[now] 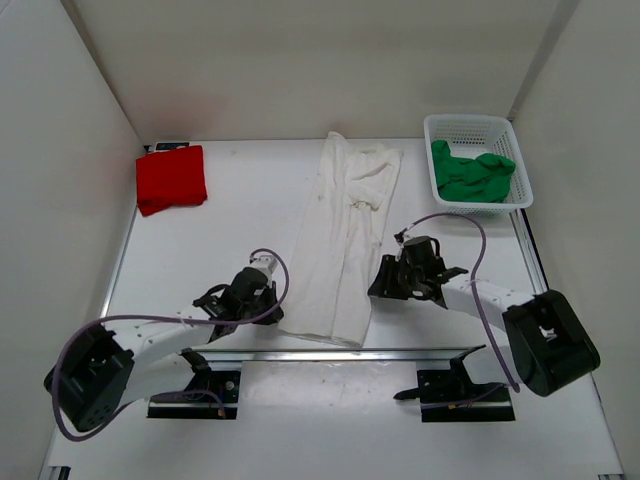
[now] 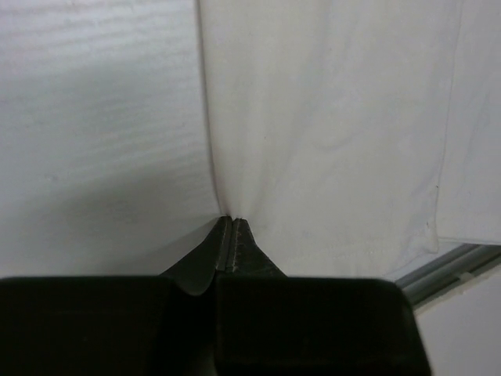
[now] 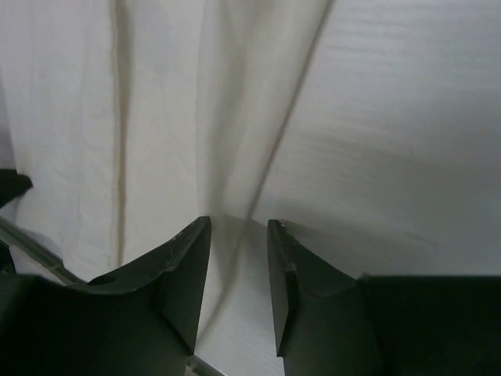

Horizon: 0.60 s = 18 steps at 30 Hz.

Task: Fold and stack the t-shirts
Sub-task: Rotate the tshirt 90 degrees, then grab the bottom of the folded rectangular tshirt with both arms

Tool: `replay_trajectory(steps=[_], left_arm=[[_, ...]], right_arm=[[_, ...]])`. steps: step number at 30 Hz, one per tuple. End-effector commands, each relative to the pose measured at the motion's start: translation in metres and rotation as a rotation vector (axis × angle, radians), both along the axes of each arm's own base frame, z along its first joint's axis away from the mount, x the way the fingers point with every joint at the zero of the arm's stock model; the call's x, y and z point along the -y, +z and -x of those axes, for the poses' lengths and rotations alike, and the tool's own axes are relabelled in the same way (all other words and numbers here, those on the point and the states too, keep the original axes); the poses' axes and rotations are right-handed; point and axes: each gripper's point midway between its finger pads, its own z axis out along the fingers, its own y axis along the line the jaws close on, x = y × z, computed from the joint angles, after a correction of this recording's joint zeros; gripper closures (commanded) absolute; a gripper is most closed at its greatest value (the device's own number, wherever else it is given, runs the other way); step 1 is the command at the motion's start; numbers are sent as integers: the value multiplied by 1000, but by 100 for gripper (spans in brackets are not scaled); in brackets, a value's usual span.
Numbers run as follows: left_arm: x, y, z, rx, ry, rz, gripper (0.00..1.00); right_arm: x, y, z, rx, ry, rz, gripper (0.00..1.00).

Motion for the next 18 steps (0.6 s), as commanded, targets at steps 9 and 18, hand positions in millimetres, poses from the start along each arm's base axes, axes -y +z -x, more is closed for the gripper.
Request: replay_trajectory(steps=[9,18], left_arm=[[17,-5,47,-102,0,106,92],[2,13,34,-61,0,110,17]], right_arm=[[-17,13,-57,41,52,37,96],[7,18,10,41,28,63,56]])
